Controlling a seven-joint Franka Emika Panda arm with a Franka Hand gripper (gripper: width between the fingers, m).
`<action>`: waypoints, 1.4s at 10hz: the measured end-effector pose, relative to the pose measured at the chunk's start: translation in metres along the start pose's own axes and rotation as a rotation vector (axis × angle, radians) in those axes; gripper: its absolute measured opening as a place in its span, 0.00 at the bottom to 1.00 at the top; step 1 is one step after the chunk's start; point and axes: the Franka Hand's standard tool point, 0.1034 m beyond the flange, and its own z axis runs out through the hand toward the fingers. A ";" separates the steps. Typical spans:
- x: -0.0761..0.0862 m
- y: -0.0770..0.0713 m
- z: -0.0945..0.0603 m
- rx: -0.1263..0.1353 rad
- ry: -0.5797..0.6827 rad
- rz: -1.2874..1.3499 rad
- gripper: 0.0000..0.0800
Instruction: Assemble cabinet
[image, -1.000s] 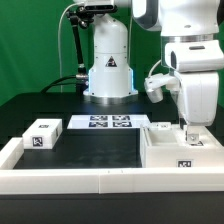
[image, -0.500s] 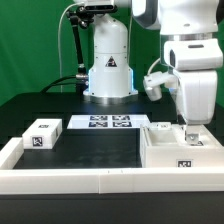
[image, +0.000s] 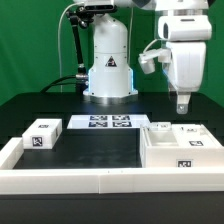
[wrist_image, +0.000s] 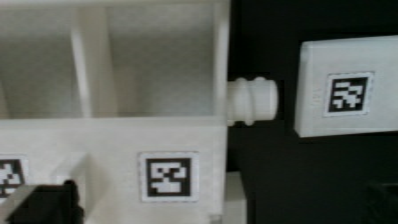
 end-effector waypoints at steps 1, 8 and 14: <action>-0.001 -0.013 0.001 0.002 -0.003 0.013 1.00; -0.002 -0.045 0.012 -0.012 0.010 0.014 1.00; 0.000 -0.102 0.056 0.039 0.037 0.005 1.00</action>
Offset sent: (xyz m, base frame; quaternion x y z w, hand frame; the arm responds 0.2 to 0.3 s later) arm 0.0000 0.0000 0.0000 0.0000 0.0000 0.0000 1.0000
